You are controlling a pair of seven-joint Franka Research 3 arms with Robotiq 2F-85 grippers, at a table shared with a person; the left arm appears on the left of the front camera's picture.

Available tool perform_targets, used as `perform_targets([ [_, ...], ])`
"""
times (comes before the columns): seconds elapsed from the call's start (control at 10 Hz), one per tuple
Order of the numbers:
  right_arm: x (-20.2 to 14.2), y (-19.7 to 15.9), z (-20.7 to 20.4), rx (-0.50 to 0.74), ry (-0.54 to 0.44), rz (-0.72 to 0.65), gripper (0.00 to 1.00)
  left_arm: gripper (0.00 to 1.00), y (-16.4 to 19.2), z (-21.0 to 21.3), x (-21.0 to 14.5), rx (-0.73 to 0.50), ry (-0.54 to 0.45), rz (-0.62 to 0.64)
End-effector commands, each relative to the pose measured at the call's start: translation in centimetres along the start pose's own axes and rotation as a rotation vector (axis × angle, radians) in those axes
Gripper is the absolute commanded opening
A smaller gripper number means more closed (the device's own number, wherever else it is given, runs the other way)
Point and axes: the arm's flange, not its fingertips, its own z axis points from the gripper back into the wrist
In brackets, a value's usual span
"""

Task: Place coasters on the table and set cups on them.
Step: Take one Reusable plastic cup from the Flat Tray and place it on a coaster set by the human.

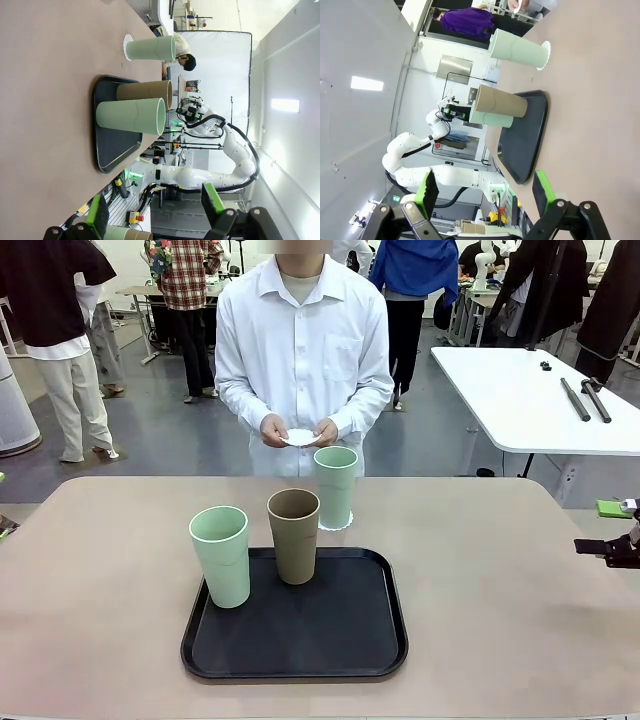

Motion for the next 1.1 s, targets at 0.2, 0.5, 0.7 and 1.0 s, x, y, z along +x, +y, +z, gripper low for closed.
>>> perform_targets([
  [0.2,-0.10,-0.12,-0.02,0.010,0.001,-0.005,1.00,1.00,-0.14,0.15,-0.08,-0.015,-0.007,-0.004],
  [0.5,-0.10,-0.12,-0.02,0.010,0.001,-0.005,1.00,1.00,-0.14,0.15,-0.08,-0.015,-0.007,-0.004],
  [0.7,-0.10,-0.12,-0.02,0.010,0.001,-0.005,1.00,1.00,-0.14,0.15,-0.08,-0.015,-0.007,-0.004],
  [1.0,-0.10,-0.12,-0.02,0.010,0.001,-0.005,1.00,1.00,-0.14,0.15,-0.08,-0.015,-0.007,-0.004],
])
